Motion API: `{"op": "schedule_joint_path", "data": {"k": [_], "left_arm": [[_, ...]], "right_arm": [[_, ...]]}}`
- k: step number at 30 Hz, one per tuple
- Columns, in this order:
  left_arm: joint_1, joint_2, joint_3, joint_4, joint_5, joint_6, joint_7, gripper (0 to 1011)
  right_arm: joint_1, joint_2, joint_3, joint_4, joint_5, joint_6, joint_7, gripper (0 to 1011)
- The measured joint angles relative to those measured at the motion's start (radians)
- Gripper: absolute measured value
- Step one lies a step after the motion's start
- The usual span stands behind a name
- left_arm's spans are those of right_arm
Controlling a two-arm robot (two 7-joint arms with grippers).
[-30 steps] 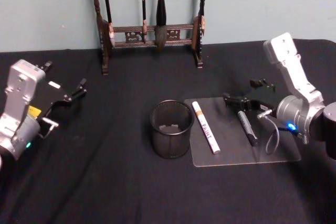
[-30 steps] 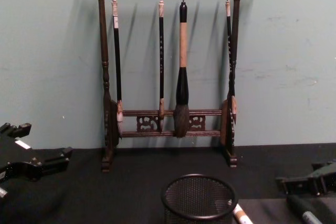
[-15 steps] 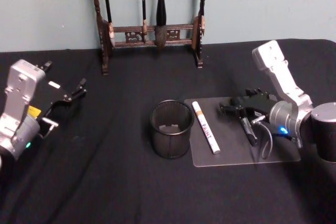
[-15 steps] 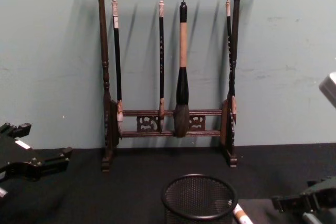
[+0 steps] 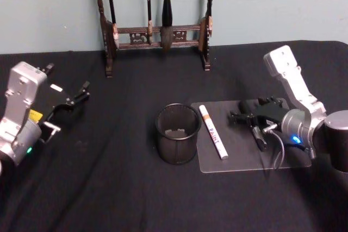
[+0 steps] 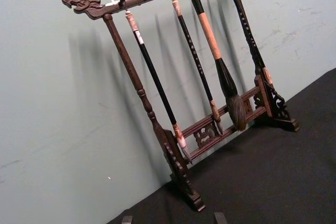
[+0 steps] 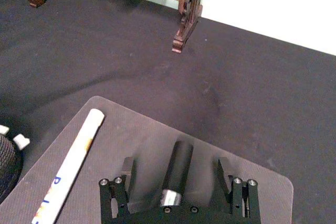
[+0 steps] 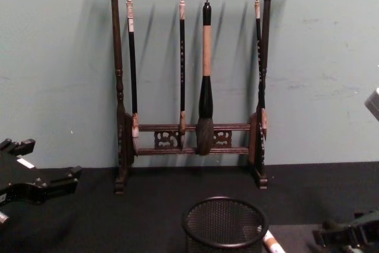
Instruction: Pick up the water-based marker from the table and place it into the pen holder.
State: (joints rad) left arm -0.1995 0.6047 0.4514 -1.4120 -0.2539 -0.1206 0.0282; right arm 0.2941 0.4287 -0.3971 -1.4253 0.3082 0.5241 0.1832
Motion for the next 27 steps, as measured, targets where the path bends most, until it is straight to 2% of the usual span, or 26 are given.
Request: {"op": "schedule_joint_path", "data": {"k": [9, 27], "left_arm": [[0.0, 0.0, 0.0, 0.0, 0.0, 0.0, 0.0, 1001], [0.0, 0.0, 0.0, 0.0, 0.0, 0.0, 0.0, 1001]], "right_arm": [[-0.028, -0.007, 0.023, -0.025, -0.008, 0.019, 0.005, 1002], [-0.042, -0.028, 0.05, -0.015, -0.035, 0.023, 0.035, 1003]]}}
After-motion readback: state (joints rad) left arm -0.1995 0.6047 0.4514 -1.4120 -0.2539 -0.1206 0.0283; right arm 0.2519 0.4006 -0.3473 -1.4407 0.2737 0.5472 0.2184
